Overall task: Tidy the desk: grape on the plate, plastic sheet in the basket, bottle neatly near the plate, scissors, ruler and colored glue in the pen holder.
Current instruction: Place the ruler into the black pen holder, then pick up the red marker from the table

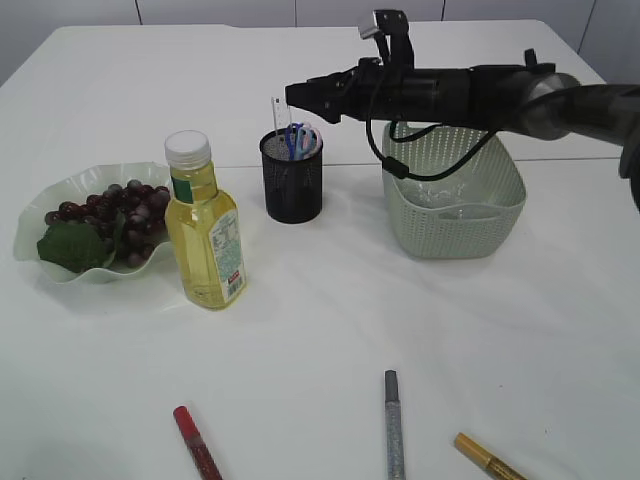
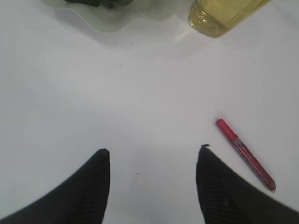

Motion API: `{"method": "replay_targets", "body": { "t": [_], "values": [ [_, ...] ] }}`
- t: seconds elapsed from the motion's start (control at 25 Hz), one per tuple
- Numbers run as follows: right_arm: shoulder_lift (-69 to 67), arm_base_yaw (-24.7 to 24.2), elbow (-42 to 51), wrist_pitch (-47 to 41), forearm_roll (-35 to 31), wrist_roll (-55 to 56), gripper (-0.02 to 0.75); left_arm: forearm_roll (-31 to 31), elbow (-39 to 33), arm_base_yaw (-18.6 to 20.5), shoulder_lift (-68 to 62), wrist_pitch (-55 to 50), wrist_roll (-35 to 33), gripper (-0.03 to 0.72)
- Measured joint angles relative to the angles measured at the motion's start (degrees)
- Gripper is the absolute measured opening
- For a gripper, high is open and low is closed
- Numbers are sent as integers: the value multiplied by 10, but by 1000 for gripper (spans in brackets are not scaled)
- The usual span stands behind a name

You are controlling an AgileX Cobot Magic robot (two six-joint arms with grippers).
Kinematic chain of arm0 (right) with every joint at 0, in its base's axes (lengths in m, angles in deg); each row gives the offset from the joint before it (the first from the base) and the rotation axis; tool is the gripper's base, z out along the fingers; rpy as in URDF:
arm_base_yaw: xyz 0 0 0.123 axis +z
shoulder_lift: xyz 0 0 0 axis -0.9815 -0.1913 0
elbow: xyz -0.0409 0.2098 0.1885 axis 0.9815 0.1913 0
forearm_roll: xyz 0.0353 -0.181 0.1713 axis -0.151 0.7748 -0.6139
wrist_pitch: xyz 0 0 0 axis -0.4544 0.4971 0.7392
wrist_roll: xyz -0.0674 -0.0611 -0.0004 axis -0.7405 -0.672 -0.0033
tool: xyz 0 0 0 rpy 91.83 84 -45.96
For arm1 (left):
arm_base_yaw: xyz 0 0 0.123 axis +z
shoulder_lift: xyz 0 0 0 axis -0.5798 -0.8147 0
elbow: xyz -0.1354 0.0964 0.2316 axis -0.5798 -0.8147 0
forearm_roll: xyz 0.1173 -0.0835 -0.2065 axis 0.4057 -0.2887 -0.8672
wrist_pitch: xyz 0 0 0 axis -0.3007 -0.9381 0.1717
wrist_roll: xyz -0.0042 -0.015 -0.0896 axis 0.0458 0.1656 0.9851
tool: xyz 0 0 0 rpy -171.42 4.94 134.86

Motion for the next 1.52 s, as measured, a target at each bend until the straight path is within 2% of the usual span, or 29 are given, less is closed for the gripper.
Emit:
{"method": "replay_targets", "body": {
  "t": [0.24,0.44,0.72,0.96,1.12,1.24,1.4,1.52],
  "values": [
    [76,-2,0,3,181,204,426,0,0,0,0,0,0,433],
    [136,0,0,-50,358,390,426,2,0,0,0,-1,0,433],
    [190,3,8,-166,504,561,424,11,0,0,0,-1,0,433],
    [271,35,104,-180,636,656,421,11,0,0,0,-1,0,433],
    [329,77,181,-182,694,697,421,11,0,0,0,-1,0,433],
    [361,129,221,-178,746,746,421,11,0,0,0,-1,0,433],
    [375,224,247,-176,819,814,421,11,0,0,0,-1,0,433],
    [373,294,253,-175,843,880,421,11,0,0,0,-1,0,433]
  ]
}}
